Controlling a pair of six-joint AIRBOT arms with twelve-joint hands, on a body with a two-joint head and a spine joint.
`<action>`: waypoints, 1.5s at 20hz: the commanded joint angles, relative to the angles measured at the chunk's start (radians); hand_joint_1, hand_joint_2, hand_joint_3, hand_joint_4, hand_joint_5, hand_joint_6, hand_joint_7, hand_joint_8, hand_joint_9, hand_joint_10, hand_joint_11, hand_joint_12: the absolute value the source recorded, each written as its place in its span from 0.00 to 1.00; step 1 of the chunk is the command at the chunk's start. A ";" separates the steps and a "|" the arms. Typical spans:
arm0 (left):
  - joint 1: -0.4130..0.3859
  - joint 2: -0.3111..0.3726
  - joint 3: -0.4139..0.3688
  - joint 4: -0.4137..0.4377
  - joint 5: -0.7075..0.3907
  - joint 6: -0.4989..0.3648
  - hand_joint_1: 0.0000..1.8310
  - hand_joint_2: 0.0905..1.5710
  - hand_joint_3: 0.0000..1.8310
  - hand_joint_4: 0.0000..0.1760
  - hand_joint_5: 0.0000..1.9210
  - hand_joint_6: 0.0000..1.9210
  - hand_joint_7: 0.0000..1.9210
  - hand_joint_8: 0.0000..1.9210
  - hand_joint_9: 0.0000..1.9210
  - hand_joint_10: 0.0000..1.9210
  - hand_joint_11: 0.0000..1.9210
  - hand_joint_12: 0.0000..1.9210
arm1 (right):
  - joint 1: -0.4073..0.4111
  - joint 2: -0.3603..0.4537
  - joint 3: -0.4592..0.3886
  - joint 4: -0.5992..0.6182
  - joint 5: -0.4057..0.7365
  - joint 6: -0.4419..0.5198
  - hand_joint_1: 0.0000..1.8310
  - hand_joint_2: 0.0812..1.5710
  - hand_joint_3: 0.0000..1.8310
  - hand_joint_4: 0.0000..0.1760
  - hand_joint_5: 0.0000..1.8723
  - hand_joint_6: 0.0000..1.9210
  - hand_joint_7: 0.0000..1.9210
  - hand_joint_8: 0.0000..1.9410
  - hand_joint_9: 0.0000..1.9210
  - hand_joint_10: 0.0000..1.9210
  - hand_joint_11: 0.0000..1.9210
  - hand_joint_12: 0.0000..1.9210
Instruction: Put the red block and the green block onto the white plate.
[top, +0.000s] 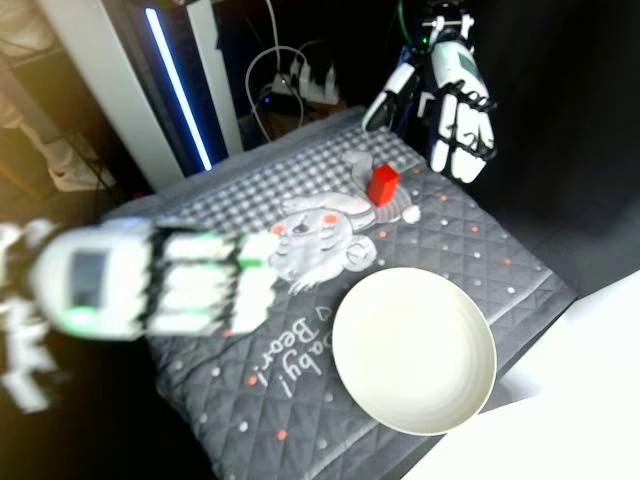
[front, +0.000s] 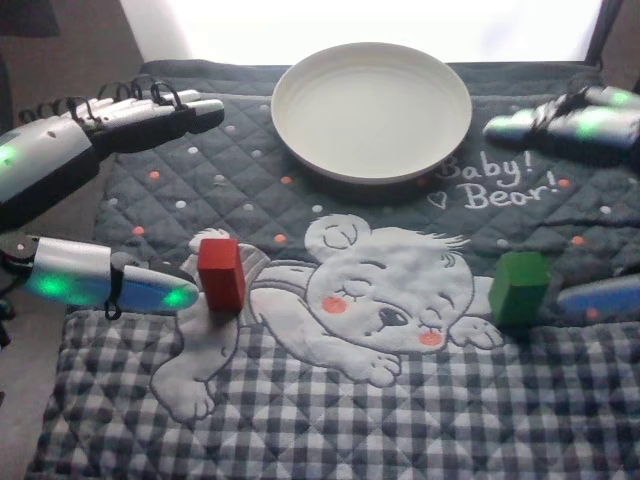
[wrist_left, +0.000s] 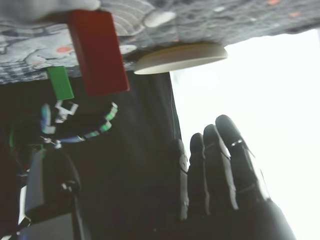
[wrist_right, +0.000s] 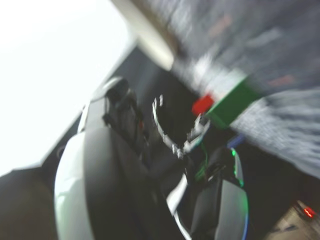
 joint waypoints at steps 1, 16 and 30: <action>-0.017 -0.008 0.004 -0.003 -0.089 -0.007 0.39 0.47 0.00 0.00 0.08 0.00 0.05 0.00 0.07 0.00 0.00 0.35 | 0.012 0.010 0.008 0.040 0.097 0.013 0.48 0.54 0.00 0.89 0.11 0.00 0.15 0.00 0.17 0.00 0.00 0.44; -0.093 -0.133 0.119 0.120 0.194 -0.059 0.57 0.47 0.00 0.00 0.11 0.00 0.11 0.00 0.14 0.00 0.09 0.12 | 0.028 -0.107 0.083 0.009 -0.003 0.074 0.46 0.52 0.00 0.35 0.16 0.00 0.23 0.00 0.28 0.00 0.11 0.49; -0.094 -0.146 0.121 0.115 0.195 -0.060 0.67 0.63 0.00 0.15 0.61 0.31 0.63 0.24 0.63 0.03 0.39 0.52 | 0.028 -0.134 0.099 0.012 -0.028 0.077 0.73 0.63 0.01 0.00 0.46 0.01 0.58 0.30 0.56 0.11 0.32 0.71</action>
